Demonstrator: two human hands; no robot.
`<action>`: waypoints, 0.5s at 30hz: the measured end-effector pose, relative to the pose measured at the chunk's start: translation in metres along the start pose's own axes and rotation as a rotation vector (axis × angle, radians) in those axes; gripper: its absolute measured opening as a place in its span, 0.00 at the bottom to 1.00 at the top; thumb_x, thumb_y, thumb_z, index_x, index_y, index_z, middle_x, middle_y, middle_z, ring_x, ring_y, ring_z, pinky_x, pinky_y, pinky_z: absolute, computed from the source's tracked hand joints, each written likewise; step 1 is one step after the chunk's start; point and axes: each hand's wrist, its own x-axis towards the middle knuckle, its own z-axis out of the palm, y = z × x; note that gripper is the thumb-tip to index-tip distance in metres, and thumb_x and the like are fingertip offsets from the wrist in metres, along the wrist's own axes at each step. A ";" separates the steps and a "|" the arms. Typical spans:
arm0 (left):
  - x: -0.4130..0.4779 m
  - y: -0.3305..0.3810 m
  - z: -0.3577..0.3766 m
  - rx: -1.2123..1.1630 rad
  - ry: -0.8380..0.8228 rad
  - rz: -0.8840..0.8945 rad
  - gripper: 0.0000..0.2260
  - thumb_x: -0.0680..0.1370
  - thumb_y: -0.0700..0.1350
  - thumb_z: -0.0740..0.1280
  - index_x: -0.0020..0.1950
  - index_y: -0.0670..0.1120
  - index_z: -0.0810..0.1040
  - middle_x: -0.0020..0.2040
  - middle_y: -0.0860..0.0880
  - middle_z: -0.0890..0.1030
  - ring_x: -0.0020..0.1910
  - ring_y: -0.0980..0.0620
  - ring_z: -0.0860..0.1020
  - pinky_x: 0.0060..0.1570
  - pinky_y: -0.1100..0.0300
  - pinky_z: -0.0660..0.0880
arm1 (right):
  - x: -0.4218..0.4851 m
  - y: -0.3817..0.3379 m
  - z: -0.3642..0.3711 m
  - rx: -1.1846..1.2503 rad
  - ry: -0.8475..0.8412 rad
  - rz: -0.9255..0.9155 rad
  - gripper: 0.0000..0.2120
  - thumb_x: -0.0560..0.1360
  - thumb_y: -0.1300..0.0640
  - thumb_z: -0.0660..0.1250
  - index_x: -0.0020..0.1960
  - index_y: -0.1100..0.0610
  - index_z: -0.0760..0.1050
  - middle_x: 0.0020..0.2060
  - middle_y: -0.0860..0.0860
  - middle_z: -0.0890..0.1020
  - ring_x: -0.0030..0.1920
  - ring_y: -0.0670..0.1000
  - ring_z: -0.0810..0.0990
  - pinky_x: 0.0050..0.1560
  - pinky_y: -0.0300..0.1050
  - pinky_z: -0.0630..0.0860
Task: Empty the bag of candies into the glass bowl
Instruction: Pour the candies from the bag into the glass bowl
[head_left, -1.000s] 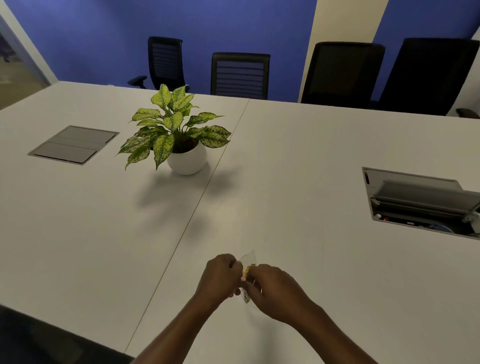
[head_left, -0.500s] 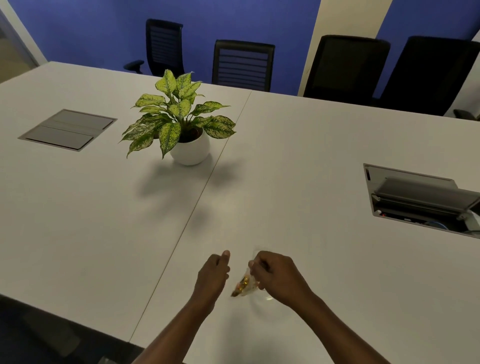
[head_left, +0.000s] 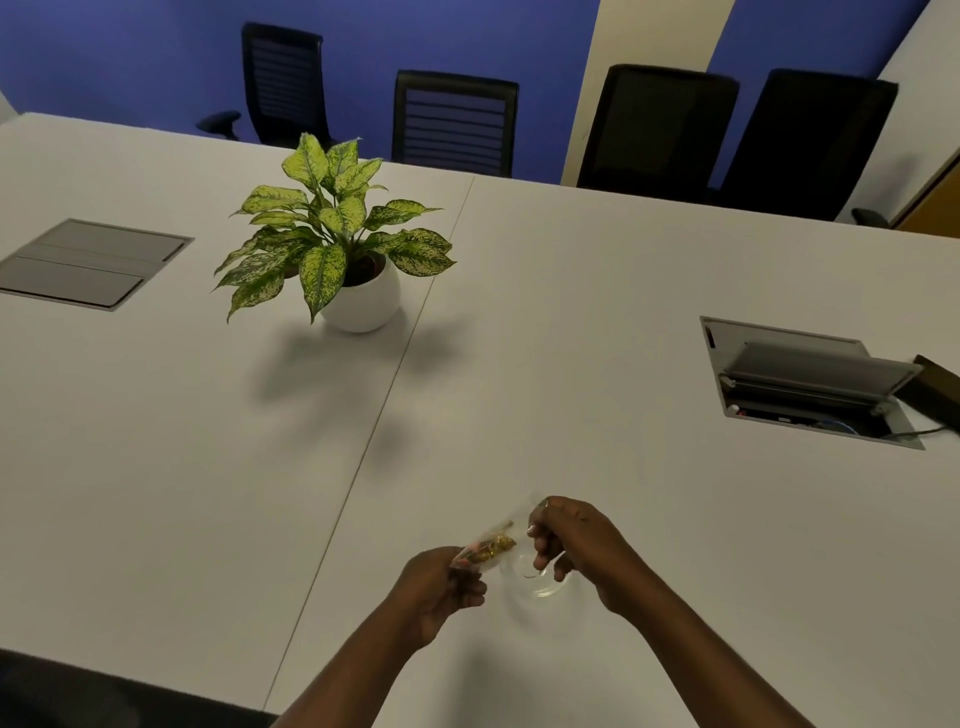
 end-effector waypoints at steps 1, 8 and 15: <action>0.002 0.002 -0.001 0.008 0.015 0.003 0.11 0.78 0.31 0.60 0.48 0.30 0.82 0.31 0.40 0.80 0.29 0.45 0.78 0.29 0.55 0.79 | 0.000 0.002 0.000 0.005 0.007 0.012 0.12 0.80 0.61 0.61 0.41 0.59 0.79 0.30 0.51 0.80 0.31 0.51 0.81 0.27 0.39 0.72; 0.009 0.010 -0.009 0.154 0.009 -0.039 0.09 0.78 0.30 0.58 0.46 0.37 0.77 0.32 0.38 0.78 0.27 0.43 0.79 0.28 0.55 0.79 | -0.002 0.021 0.006 0.004 0.055 0.072 0.11 0.80 0.60 0.62 0.42 0.58 0.79 0.31 0.51 0.81 0.31 0.50 0.81 0.28 0.39 0.72; 0.023 0.009 -0.015 0.287 0.032 0.002 0.09 0.76 0.27 0.60 0.47 0.31 0.80 0.35 0.36 0.82 0.28 0.44 0.79 0.29 0.56 0.79 | 0.003 0.033 0.011 -0.042 0.094 0.116 0.10 0.80 0.59 0.63 0.43 0.57 0.79 0.35 0.51 0.81 0.32 0.49 0.80 0.30 0.39 0.73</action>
